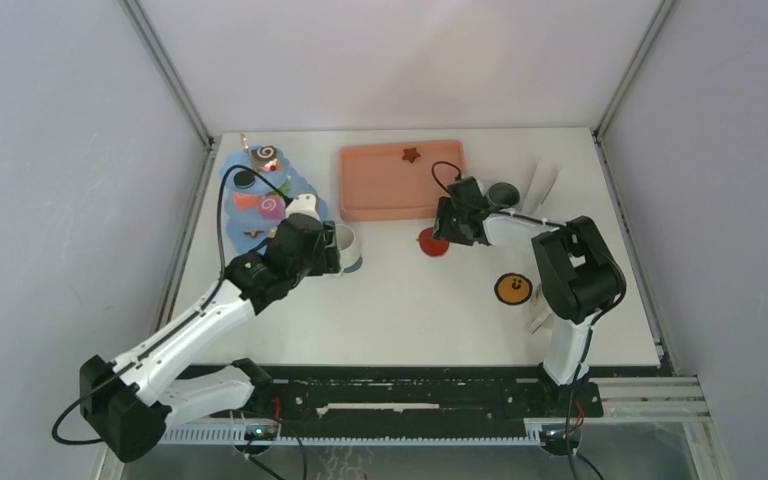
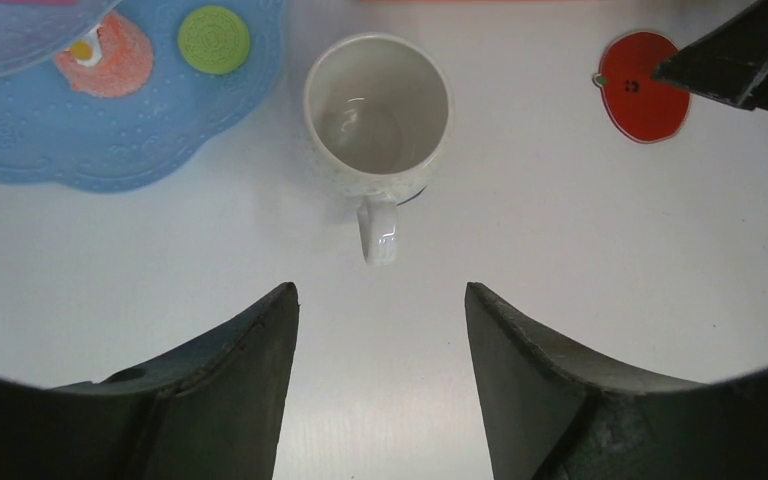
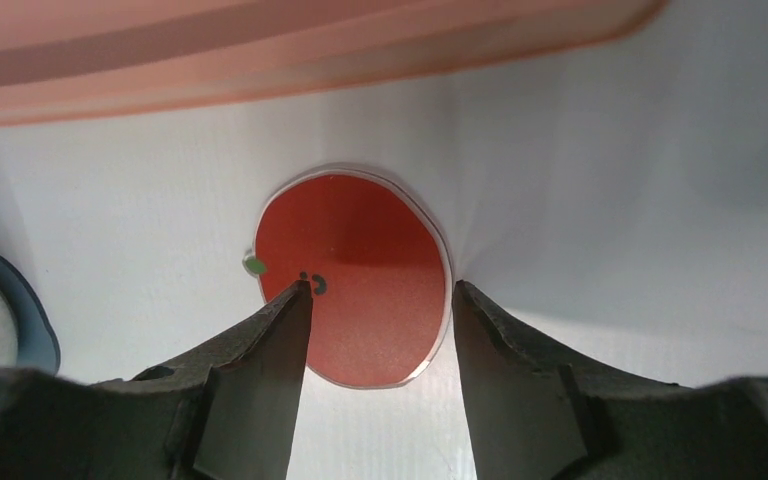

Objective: Serve the afternoon tea

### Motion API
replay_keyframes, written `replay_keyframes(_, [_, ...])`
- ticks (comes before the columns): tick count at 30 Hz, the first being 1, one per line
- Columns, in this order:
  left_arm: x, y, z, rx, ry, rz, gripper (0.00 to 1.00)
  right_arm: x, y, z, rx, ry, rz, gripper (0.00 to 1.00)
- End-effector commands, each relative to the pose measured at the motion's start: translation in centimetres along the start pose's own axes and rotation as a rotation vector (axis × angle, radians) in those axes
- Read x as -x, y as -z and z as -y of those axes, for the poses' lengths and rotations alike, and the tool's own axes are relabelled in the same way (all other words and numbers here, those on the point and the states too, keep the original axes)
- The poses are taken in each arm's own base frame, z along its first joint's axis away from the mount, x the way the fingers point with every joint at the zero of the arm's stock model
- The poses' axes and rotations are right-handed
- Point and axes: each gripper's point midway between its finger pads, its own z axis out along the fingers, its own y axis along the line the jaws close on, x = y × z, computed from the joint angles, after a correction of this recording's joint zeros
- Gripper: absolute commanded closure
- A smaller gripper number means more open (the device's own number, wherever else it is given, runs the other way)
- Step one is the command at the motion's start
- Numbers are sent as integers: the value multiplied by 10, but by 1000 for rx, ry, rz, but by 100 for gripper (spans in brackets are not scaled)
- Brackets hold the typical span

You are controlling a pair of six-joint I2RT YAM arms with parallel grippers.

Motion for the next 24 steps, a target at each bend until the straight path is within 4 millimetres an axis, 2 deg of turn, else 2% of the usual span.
replay_keyframes(1, [24, 22, 4, -24, 40, 56, 33, 17, -4, -25, 47, 62, 28, 39])
replay_keyframes(4, [29, 25, 4, -28, 50, 76, 33, 13, -8, -32, 61, 68, 15, 40])
replay_keyframes(8, [25, 23, 5, -40, 45, 64, 33, 10, -11, -47, 105, 93, 16, 42])
replay_keyframes(11, [20, 24, 5, -47, 44, 56, 33, 10, -13, -46, 75, 109, 17, 42])
replay_keyframes(14, [22, 26, 3, -43, 48, 70, 33, 28, -12, -55, 84, 102, 55, 41])
replay_keyframes(16, [23, 27, 1, -38, 48, 77, 33, 34, -20, -57, 78, 100, 45, 41])
replay_keyframes(20, [25, 28, 2, -38, 46, 78, 33, 25, -32, -56, 55, 104, -2, 42])
replay_keyframes(24, [24, 29, 0, -36, 49, 80, 33, 13, -28, -58, 54, 108, -13, 42])
